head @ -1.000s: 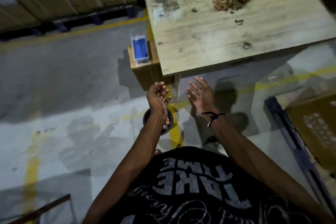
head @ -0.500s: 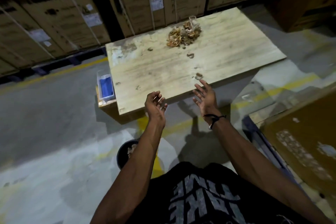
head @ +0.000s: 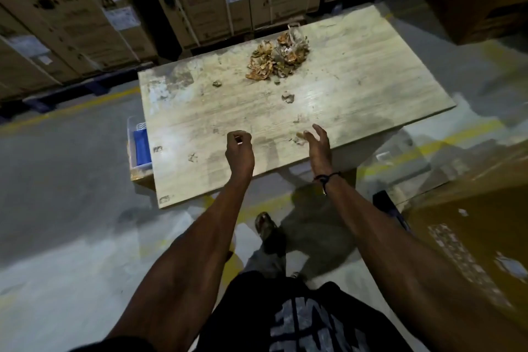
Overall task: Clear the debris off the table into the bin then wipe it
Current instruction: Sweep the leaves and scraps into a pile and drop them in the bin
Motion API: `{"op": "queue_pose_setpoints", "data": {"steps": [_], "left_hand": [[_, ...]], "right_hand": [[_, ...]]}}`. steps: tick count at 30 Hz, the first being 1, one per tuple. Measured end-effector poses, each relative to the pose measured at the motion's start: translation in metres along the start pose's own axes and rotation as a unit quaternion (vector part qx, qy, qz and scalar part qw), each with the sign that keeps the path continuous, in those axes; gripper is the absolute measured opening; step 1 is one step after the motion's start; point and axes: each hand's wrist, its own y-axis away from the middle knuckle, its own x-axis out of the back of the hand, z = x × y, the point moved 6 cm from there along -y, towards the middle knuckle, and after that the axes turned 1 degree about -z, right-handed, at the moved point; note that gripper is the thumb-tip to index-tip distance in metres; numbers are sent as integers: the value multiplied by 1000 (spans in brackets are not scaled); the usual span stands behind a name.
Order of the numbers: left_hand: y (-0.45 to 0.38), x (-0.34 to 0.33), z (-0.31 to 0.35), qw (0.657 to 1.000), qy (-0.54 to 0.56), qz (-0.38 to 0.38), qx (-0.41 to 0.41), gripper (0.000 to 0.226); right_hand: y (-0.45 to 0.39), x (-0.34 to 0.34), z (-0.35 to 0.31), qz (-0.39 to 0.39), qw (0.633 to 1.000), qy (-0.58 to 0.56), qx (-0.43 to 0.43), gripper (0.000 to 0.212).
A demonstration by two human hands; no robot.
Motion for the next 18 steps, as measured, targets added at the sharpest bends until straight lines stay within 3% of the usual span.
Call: {"op": "queue_pose_setpoints", "data": {"steps": [6,10,18], "left_hand": [[-72,-46,-8,983,-154,-62,-77,21],[-107,-71,-17,954,-256,-85,-128,37],[-150,-101,-61,880,-411,-137,-193,56]], "right_hand": [[-54,-17,15,-24,988,147,30,74],[-92,-38,58,-18,962,273,28,112],[-125,-56,90,42,880,459,113,101]]}}
